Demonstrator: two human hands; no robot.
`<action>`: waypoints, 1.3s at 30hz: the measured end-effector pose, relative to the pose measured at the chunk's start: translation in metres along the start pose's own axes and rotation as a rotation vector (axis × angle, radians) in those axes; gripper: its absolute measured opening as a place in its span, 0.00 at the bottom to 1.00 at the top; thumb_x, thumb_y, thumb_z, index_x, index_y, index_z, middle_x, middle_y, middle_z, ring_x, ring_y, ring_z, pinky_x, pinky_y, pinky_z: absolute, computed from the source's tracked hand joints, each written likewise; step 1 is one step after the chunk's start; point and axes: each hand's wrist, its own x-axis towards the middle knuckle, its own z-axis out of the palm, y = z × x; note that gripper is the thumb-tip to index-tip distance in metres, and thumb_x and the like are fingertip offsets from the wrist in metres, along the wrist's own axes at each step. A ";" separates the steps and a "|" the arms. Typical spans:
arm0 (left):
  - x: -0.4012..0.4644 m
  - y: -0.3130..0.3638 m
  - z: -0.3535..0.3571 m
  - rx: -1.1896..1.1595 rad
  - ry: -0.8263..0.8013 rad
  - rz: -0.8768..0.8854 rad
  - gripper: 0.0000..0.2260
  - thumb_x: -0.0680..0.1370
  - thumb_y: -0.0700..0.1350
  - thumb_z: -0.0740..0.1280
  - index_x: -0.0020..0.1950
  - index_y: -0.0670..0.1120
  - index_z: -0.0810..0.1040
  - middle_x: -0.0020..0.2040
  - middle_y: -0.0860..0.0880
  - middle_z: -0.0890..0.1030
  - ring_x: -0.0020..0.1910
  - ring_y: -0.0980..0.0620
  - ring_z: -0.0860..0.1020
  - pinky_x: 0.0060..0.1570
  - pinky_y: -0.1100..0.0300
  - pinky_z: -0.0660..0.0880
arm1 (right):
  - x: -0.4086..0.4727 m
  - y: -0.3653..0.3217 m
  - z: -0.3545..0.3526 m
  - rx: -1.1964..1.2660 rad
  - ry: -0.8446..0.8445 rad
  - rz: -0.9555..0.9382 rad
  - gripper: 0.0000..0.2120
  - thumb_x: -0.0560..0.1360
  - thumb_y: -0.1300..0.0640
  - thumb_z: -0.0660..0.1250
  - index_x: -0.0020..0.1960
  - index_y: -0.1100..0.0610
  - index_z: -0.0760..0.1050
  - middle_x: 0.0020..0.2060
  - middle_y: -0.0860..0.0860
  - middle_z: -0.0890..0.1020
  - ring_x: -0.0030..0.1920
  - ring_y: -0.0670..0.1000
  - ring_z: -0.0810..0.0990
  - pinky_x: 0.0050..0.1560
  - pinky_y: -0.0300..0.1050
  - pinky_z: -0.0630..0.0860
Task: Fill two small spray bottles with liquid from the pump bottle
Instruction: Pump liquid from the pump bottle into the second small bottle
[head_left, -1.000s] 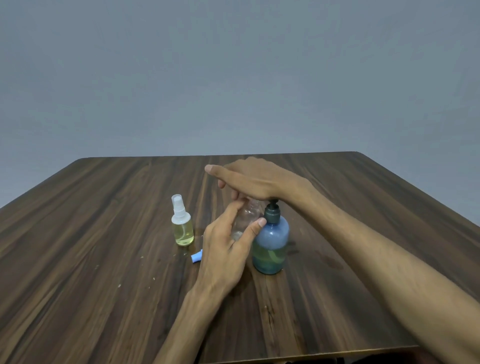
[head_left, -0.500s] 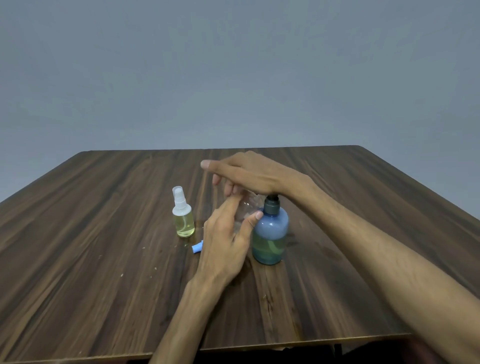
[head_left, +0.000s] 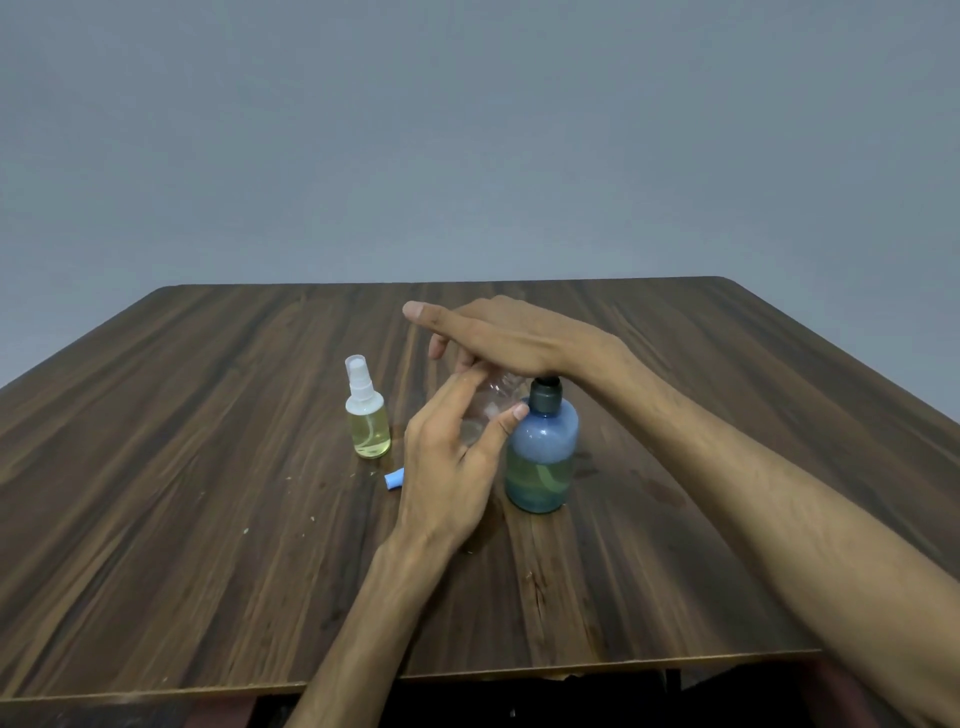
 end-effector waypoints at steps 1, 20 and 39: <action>0.000 0.000 0.000 -0.014 0.007 -0.006 0.16 0.82 0.45 0.74 0.69 0.44 0.84 0.56 0.51 0.87 0.56 0.49 0.86 0.57 0.47 0.83 | 0.000 0.000 -0.001 0.016 0.010 -0.007 0.36 0.83 0.27 0.47 0.58 0.50 0.85 0.41 0.43 0.86 0.49 0.45 0.83 0.59 0.48 0.75; 0.018 0.002 0.001 -0.246 0.018 -0.160 0.16 0.73 0.43 0.83 0.60 0.42 0.88 0.54 0.49 0.91 0.58 0.48 0.89 0.59 0.52 0.86 | 0.001 0.002 -0.002 -0.022 0.031 -0.031 0.33 0.82 0.26 0.51 0.53 0.49 0.86 0.32 0.35 0.82 0.43 0.39 0.82 0.48 0.43 0.72; 0.018 -0.004 0.011 -0.242 0.010 -0.244 0.05 0.70 0.38 0.73 0.44 0.41 0.86 0.35 0.45 0.82 0.36 0.55 0.76 0.38 0.59 0.73 | 0.003 0.001 -0.001 -0.021 0.038 0.003 0.36 0.82 0.25 0.49 0.53 0.50 0.86 0.38 0.44 0.86 0.44 0.47 0.86 0.55 0.47 0.79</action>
